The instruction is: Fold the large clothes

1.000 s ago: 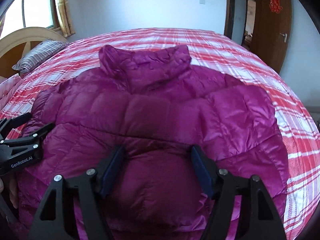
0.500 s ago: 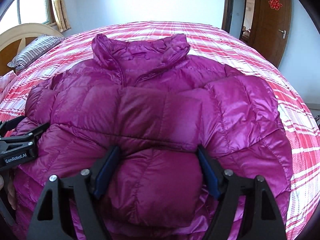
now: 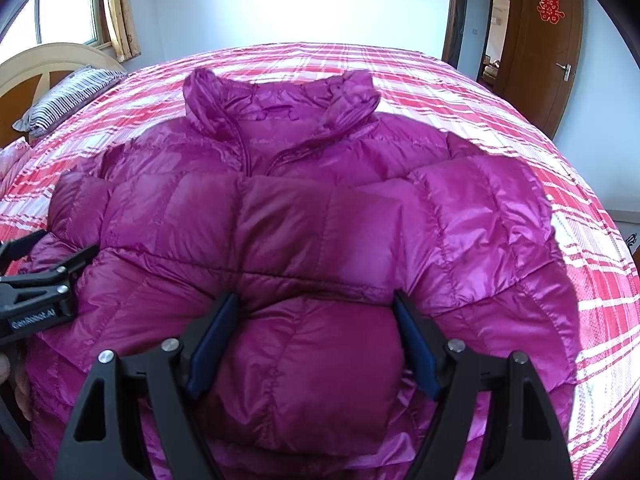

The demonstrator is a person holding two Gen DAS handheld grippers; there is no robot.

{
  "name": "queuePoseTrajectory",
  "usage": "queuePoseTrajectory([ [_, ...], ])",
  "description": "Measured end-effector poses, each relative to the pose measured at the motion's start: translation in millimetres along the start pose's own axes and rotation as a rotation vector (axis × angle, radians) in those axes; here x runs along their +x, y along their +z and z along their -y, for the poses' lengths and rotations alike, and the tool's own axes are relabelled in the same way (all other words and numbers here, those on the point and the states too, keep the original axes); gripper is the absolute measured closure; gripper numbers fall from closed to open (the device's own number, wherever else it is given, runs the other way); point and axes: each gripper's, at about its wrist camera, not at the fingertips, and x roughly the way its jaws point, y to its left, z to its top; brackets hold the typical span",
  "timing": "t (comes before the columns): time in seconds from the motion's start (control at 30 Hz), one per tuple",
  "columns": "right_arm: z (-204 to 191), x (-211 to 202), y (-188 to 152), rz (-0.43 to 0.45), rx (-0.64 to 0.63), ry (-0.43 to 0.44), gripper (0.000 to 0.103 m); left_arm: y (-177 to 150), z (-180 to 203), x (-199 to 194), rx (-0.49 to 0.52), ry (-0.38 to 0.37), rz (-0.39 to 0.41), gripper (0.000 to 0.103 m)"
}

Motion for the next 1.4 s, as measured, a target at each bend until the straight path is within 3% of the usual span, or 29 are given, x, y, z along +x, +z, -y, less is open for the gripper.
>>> queuePoseTrajectory([
  [0.1,-3,-36,6,0.130,0.014,-0.033,0.027,-1,0,0,-0.002,0.000,0.002,0.001],
  [0.2,-14,-54,20,0.168,0.030,0.042,0.027,-1,0,-1,-0.004,-0.001,0.003,0.001],
  [0.3,-34,-42,31,0.129,0.001,0.116,0.033,-1,0,-1,-0.002,0.001,0.005,0.001],
  [0.37,-44,-24,30,0.094,-0.028,0.121,0.041,-1,1,-1,-0.001,0.004,0.007,0.001],
  [0.5,-43,13,16,-0.011,-0.043,0.081,0.042,-1,2,-1,0.002,0.007,0.006,0.001],
  [0.6,-35,16,10,-0.019,-0.032,0.105,0.042,-1,3,-1,0.005,0.011,0.004,0.001],
  [1.13,-47,23,4,-0.022,-0.062,0.060,0.042,-1,3,2,0.007,0.020,-0.003,0.001],
  [1.27,-38,23,2,-0.014,-0.021,0.111,0.041,-1,2,2,0.004,0.016,-0.004,0.001],
  [1.4,-41,23,1,-0.011,-0.037,0.093,0.041,-1,1,2,0.003,0.017,-0.004,0.001],
])
